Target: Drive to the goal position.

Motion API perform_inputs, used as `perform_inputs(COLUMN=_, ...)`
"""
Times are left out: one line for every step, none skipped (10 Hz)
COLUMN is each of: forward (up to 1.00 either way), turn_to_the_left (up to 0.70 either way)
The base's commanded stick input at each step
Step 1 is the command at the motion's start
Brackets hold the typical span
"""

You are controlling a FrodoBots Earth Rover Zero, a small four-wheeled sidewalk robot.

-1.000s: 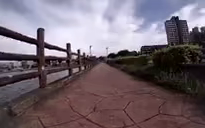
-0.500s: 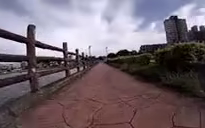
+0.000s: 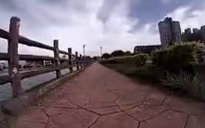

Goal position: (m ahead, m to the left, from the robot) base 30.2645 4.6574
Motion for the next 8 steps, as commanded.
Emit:
perform_inputs(forward=0.70, turn_to_the_left=0.11)
perform_inputs(forward=0.70, turn_to_the_left=0.11)
perform_inputs(forward=0.70, turn_to_the_left=0.11)
perform_inputs(forward=0.70, turn_to_the_left=0.11)
perform_inputs(forward=0.70, turn_to_the_left=0.11)
perform_inputs(forward=0.70, turn_to_the_left=0.11)
perform_inputs(forward=0.70, turn_to_the_left=0.11)
perform_inputs(forward=0.70, turn_to_the_left=0.11)
